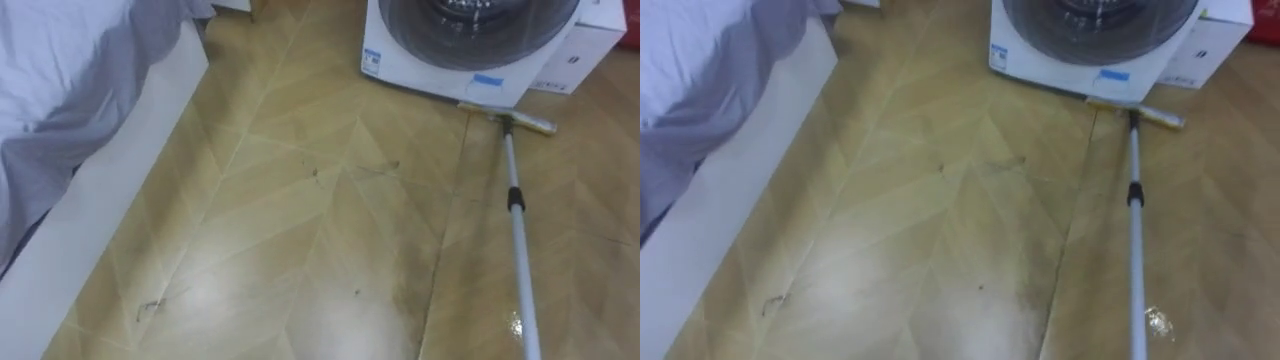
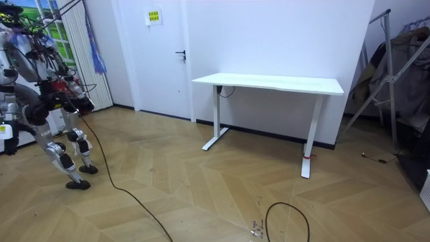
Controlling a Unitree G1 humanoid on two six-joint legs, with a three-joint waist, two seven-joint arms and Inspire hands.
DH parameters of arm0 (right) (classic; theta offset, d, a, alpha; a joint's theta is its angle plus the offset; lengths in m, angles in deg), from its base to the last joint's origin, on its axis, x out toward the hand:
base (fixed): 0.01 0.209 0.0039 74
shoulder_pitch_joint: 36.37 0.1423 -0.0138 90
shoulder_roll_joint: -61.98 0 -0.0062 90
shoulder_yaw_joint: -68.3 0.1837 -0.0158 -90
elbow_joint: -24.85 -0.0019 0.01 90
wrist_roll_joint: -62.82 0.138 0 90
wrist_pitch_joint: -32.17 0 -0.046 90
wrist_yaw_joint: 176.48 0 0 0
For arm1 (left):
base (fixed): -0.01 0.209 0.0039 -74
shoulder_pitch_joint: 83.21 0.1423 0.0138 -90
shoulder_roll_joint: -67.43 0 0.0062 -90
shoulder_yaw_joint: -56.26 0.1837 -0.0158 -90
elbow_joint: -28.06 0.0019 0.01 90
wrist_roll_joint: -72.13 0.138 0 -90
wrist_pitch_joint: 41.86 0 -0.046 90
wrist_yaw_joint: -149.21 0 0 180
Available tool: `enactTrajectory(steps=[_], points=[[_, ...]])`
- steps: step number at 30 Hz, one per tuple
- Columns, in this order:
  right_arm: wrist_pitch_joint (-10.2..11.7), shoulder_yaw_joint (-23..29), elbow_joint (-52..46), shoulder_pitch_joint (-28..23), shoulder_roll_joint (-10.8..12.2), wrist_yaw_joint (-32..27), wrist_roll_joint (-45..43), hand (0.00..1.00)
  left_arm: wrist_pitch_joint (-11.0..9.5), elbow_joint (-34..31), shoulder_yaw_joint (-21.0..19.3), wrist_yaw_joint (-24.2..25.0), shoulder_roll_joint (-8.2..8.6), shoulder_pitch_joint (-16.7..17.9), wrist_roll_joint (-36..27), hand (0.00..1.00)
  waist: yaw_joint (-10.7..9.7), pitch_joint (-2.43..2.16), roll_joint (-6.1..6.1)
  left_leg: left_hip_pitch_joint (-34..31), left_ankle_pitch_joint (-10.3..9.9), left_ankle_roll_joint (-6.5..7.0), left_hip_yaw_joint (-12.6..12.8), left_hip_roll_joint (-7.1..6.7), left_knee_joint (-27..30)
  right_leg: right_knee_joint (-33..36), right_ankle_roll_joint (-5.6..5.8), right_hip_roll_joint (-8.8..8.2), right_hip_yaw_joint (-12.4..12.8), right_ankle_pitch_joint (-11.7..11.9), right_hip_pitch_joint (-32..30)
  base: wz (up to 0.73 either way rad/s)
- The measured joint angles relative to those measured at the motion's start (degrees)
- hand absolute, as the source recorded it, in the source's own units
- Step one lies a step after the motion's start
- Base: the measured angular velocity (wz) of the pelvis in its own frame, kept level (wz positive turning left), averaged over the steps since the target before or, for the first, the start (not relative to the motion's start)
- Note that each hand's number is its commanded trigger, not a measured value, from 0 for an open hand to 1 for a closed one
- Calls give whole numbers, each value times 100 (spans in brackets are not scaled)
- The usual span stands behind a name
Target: Mop floor
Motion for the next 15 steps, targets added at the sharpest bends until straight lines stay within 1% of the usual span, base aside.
enactTrajectory(steps=[1, 2, 3, 4, 5, 7, 8, 9, 11, 12, 13, 14, 15], points=[[0, 53, 1, -116, 16, -29, -165, 100, 1, -7, -65, -3, 14, 33, 14, 0, -27, -22, 14, 133, 46, -7, 4, 3, -89, -72, 1, 16, 3, 1, 110, 8], [1, 119, -16, -360, 54, -101, -422, 100, -1, -23, -330, -2, 67, 122, 163, 0, -97, -64, 32, 345, 88, -33, 49, 32, -244, -210, 1, 60, 6, 0, 309, 0], [-3, 175, -89, -619, 129, -132, -592, 100, 0, -61, -518, -6, 77, 199, 407, 0, -148, -72, -18, 525, 154, -64, 90, 33, -351, -271, -7, 68, 26, -28, 463, 0], [-21, 210, -152, -745, 173, -136, -667, 100, 3, -66, -573, -19, 74, 241, 514, 0, -175, -82, -43, 604, 184, -80, 75, 32, -392, -314, -12, 72, 29, -38, 541, -4], [-46, 298, -273, -956, 256, -130, -809, 100, 22, -100, -641, -29, 76, 355, 734, 0, -265, -90, -90, 743, 221, -96, 76, 36, -454, -385, -19, 88, 40, -53, 680, -9], [-49, 306, -301, -1125, 353, -83, -944, 100, 83, -126, -633, -26, 102, 453, 1062, 0, -386, -78, -134, 920, 225, -102, 72, 56, -487, -430, -37, 125, 93, -80, 837, -13], [-49, 322, -308, -1184, 426, -63, -994, 100, 129, -128, -639, -18, 121, 491, 1238, 0, -442, -62, -181, 1020, 226, -104, 74, 60, -508, -426, -40, 136, 120, -113, 905, -15], [-52, 340, -328, -1238, 492, -14, -1025, 100, 135, -129, -639, -2, 130, 505, 1373, 0, -454, -60, -212, 1116, 226, -104, 81, 73, -561, -417, -53, 166, 175, -129, 946, -16], [-72, 345, -375, -1251, 582, 36, -1142, 100, 137, -131, -641, 18, 143, 508, 1527, 0, -458, -33, -259, 1232, 226, -105, 59, 85, -576, -424, -60, 208, 275, -131, 1032, -26], [-86, 335, -386, -1251, 624, 63, -1172, 100, 136, -131, -640, 19, 144, 503, 1550, 0, -496, -29, -293, 1303, 226, -106, 32, 89, -575, -440, -62, 221, 303, -132, 1107, -19], [-96, 332, -387, -1249, 640, 88, -1184, 100, 134, -130, -640, 19, 144, 497, 1577, 0, -530, -35, -306, 1327, 225, -106, 33, 88, -576, -443, -62, 223, 309, -132, 1128, -5], [-108, 338, -402, -1238, 661, 120, -1185, 100, 128, -127, -642, 19, 144, 480, 1583, 0, -567, -25, -320, 1372, 225, -106, 34, 88, -581, -463, -61, 226, 312, -132, 1181, 0], [-124, 347, -436, -1246, 665, 169, -1219, 100, 124, -97, -644, 19, 144, 472, 1593, 0, -580, -26, -318, 1424, 225, -106, 53, 89, -584, -498, -49, 246, 357, -123, 1241, -3]])
